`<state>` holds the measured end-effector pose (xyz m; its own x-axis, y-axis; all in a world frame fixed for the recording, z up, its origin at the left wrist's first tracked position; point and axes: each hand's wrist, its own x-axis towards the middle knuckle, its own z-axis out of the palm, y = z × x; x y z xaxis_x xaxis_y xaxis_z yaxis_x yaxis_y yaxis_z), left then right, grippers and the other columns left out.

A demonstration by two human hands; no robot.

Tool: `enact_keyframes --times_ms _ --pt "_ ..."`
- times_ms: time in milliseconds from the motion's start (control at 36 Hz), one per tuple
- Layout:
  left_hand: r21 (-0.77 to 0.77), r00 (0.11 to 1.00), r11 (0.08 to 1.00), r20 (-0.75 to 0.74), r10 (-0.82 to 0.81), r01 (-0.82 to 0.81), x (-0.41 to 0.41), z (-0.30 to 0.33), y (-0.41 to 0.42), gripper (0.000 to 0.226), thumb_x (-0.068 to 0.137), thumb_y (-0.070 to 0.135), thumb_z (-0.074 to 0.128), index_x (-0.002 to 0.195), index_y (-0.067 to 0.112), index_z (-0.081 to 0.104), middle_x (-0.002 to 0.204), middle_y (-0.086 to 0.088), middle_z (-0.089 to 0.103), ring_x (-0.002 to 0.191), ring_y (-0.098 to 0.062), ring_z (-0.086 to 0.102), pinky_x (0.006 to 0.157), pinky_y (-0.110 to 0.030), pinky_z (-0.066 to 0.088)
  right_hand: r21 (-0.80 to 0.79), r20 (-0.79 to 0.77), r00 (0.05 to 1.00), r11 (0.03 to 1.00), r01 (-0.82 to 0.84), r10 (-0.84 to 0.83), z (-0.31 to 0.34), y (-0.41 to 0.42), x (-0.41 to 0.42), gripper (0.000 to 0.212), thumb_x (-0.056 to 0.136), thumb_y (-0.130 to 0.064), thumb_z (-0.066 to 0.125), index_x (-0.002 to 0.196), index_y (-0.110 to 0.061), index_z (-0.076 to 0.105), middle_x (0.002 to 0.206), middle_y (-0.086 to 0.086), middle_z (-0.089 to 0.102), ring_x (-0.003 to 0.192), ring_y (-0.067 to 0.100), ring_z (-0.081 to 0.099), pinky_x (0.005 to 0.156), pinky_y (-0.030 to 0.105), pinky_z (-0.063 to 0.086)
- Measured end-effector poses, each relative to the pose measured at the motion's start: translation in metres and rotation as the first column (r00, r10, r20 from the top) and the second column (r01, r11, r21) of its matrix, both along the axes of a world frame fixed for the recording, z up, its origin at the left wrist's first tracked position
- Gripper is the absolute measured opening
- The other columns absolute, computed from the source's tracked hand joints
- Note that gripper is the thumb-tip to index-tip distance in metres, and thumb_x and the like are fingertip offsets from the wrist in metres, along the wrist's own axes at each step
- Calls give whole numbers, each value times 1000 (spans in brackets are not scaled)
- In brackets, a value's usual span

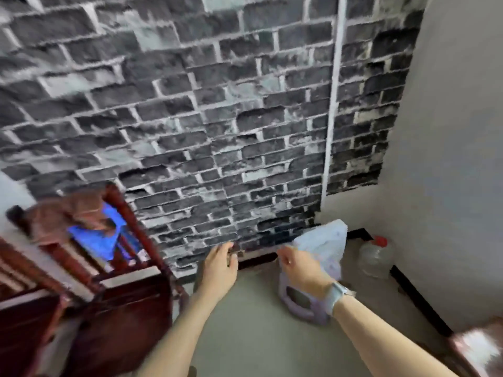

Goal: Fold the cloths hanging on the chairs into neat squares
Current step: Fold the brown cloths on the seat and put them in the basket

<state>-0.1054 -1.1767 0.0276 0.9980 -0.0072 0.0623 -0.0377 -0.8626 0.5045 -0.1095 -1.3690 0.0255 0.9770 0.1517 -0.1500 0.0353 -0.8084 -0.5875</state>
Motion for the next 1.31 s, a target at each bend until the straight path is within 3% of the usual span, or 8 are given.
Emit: enact_keyframes --times_ms 83,306,417,528,778,917,1194,1306 --pt "14 985 986 59 163 -164 -20 9 80 33 93 21 46 124 13 53 125 -5 56 114 -23 53 96 -31 39 74 29 987 985 -158 156 15 78 10 21 94 -16 37 82 -9 53 82 10 61 80 29 55 70 34 41" --pt "-36 856 865 129 501 -501 -68 17 232 28 91 17 50 116 10 59 117 -7 62 112 -24 55 96 -33 41 52 32 871 869 -492 491 21 251 29 27 95 -22 35 70 -22 45 72 2 58 68 21 57 60 26 39" --pt "-35 798 808 136 587 -588 -66 13 288 29 90 20 51 117 12 59 116 -5 62 110 -24 56 93 -34 43 67 36 826 823 -564 563 13 321 50 21 93 -27 35 91 -21 56 91 8 68 80 28 64 68 30 48" --pt "-49 789 801 144 597 -597 -39 10 341 30 90 20 50 118 14 58 120 -3 60 114 -21 54 97 -32 41 107 84 817 810 -577 571 9 382 85 26 93 -21 40 109 -17 61 105 8 68 97 28 63 79 34 47" --pt "-11 800 803 72 595 -596 84 17 474 32 91 19 48 122 11 54 117 -7 59 110 -24 55 94 -35 43 145 200 880 875 -461 431 6 517 229 28 88 -28 39 89 -10 60 87 14 63 86 34 59 73 38 46" --pt "-50 791 793 52 609 -607 149 10 531 36 92 21 48 127 12 50 124 -5 53 119 -21 49 98 -31 39 -1 279 851 886 -463 445 4 567 286 32 88 -12 46 118 -8 58 111 15 58 108 37 50 91 41 42" --pt "65 747 744 44 664 -665 240 -21 600 57 84 44 58 129 12 47 127 -8 47 119 -28 43 97 -40 39 -208 256 904 933 -294 342 -3 627 329 52 85 -54 47 128 -24 45 130 1 46 122 24 38 98 39 35" --pt "88 797 793 112 593 -602 255 -26 617 29 85 34 61 105 14 65 109 -8 57 103 -29 54 84 -41 45 -289 241 926 933 -216 289 -1 640 332 47 83 -52 50 121 -23 46 124 1 47 119 25 40 97 40 36"
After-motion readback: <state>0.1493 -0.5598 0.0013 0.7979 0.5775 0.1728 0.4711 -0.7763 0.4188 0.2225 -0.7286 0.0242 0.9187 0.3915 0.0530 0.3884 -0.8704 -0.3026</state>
